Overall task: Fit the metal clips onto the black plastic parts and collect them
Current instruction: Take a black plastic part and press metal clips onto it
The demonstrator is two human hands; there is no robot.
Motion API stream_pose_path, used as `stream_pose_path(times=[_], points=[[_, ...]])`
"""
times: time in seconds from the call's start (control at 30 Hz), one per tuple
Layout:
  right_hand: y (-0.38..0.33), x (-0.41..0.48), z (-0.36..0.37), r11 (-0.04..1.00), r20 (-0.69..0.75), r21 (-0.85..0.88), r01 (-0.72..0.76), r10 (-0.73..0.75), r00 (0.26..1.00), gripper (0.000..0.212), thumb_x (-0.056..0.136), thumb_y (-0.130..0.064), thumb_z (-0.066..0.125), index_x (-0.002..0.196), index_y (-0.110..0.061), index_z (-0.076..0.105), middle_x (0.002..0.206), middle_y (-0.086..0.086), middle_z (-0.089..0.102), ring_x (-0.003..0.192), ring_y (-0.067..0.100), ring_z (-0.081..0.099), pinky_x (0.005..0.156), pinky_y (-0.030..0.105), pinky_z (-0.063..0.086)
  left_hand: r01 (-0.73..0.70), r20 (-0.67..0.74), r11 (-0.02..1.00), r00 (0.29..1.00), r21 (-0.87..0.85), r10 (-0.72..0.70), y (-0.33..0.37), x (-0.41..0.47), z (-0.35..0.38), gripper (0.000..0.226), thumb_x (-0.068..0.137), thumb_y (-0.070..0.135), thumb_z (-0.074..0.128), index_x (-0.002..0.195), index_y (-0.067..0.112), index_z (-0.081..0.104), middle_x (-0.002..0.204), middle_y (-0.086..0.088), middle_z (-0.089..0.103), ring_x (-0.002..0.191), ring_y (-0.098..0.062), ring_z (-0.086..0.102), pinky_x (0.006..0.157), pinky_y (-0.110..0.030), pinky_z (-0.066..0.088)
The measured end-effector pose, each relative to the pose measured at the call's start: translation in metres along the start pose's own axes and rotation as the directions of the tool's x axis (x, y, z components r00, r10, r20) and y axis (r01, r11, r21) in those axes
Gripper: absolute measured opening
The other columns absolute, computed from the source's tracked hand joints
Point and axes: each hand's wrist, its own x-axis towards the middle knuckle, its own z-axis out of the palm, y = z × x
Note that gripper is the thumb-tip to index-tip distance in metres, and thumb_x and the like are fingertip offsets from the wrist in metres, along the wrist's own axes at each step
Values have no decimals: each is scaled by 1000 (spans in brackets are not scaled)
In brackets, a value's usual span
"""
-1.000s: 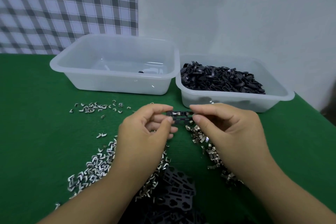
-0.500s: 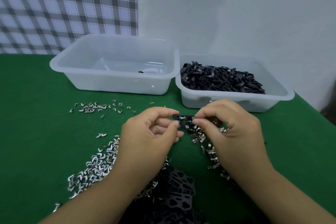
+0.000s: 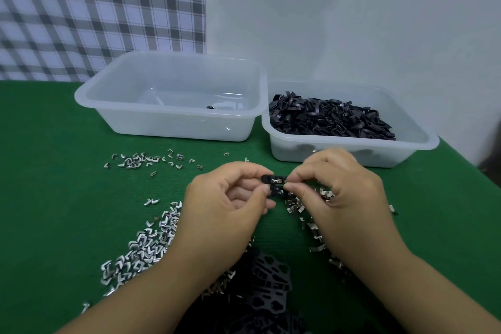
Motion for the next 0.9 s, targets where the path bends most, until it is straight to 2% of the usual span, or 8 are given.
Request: stream_pose_path(times=[0.17,0.23,0.3,0.47,0.57,0.73,0.83,0.9], points=[[-1,3,-3,956,135,216,-197,171,976,19,70,-17,77,81,-28,67,79,-11,60,74,7,54,67,13,42,-16,-15,997,1000,74,17,-2,1,-1,34,81,-9,64,79,24,72,73,2,72,62,-8,70,58,-16,55],[-1,3,-3,927,195,272,-260,212,958,24,71,-15,77,87,-32,70,81,-9,65,72,9,56,66,15,45,-11,-5,998,1000,61,12,-3,2,-1,35,82,-10,64,80,25,72,73,1,72,63,-9,70,60,-15,54],[-1,3,-3,898,238,313,-310,242,941,24,72,-12,76,83,-33,72,81,-9,68,69,11,59,66,20,48,1,14,999,1000,40,-2,-3,2,-2,36,82,-9,63,84,26,71,74,2,71,66,-9,70,62,-15,54],[-2,4,-4,911,258,283,-302,231,938,26,74,-13,75,78,-38,69,78,-12,68,74,5,62,68,16,47,25,39,998,999,56,-28,-2,1,-2,26,75,7,75,86,30,73,74,8,71,64,-4,67,60,-14,52],[-3,3,-7,915,284,274,-296,217,934,22,74,-14,75,78,-36,71,76,-14,66,74,4,61,67,12,45,11,24,998,1000,57,-12,-3,2,-4,20,73,5,75,78,24,74,65,1,72,58,-10,68,57,-16,52],[-5,4,-9,938,277,226,-262,196,941,26,74,-15,75,73,-40,68,70,-11,63,72,4,59,66,12,43,-10,18,998,1000,66,9,-4,3,-1,17,73,5,74,76,21,75,63,-1,72,55,-8,67,54,-15,51],[-10,15,-18,938,347,212,-273,189,919,10,75,-26,72,78,-36,72,76,-15,68,73,1,61,65,14,47,25,3,999,1000,45,-25,-2,2,-2,21,74,5,73,77,25,75,63,-3,72,55,-11,68,54,-16,52],[-8,33,-28,932,270,232,-277,212,939,8,75,-36,66,81,-38,71,79,-24,68,73,-6,61,64,7,45,45,-7,998,999,40,-45,-2,2,-3,22,75,5,73,77,27,74,63,-3,72,54,-12,68,52,-16,52]])
